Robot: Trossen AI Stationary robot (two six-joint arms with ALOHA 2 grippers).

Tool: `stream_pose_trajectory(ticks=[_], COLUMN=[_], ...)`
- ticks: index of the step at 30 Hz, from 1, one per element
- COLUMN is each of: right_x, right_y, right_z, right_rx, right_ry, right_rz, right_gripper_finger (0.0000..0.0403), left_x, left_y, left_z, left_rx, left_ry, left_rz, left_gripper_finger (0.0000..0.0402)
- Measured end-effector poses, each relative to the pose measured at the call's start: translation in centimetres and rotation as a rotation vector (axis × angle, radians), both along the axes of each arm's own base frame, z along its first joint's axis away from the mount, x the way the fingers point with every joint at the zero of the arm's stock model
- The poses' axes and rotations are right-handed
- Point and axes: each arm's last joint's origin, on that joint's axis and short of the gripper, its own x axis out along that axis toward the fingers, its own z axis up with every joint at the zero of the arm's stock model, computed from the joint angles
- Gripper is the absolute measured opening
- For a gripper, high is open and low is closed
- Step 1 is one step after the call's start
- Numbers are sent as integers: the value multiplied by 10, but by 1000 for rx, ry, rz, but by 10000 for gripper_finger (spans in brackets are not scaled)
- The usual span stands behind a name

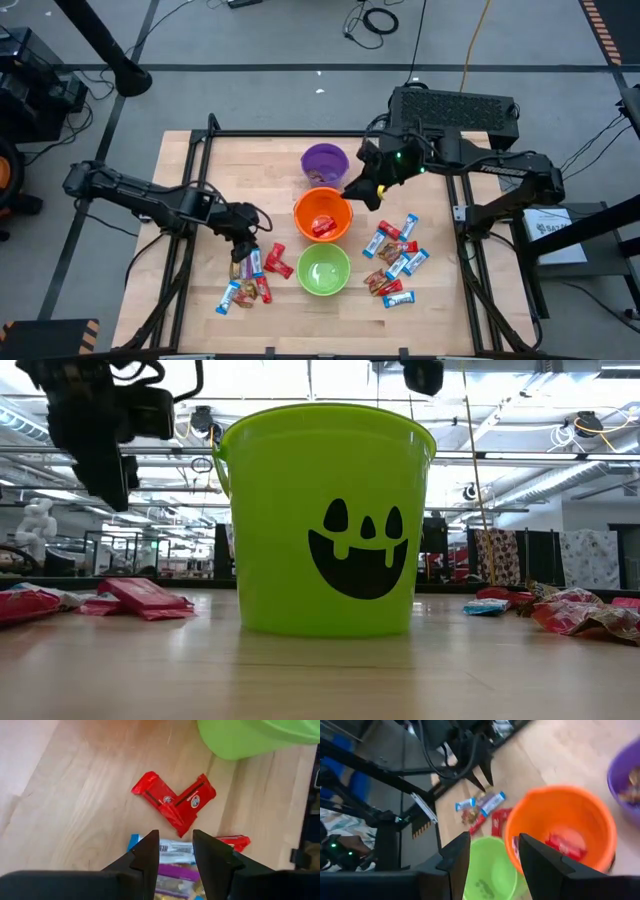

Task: Sort candy by brand, put in halloween buckets
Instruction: Put red chocolate bar into the orange bucket

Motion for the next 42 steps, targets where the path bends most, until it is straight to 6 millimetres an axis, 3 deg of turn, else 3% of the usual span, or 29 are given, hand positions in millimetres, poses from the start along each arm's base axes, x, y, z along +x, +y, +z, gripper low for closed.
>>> stream_pose_trajectory(ticks=[7,13,16,20,26,31,35,42], right_x=[-21,-51,-53,-52,-58,-60,-60,-56], right_y=[19,16,13,12,10,17,25,35], right_z=[-24,-53,-77,-123,-170,-175,-171,-166], right_rx=[-24,-119,-139,-143,52,92,107,122], right_ry=[346,707,739,750,758,754,730,665], right_rz=[-13,-39,-17,31,22,12,5,-1], right_gripper_finger=[160,157,149,141,140,139,139,139], left_x=[17,38,45,49,62,68,66,53], left_y=[-4,-10,-11,-12,-15,-16,-16,-17], left_z=[-14,-33,-42,-55,-75,-86,-80,-62], left_rx=[30,23,10,15,36,33,-4,-82], left_ry=[-39,-31,-14,41,52,63,56,70], left_rz=[-71,-73,-52,-29,-28,-23,-17,-72], left_gripper_finger=[137,176,179,179,179,179,161,57])
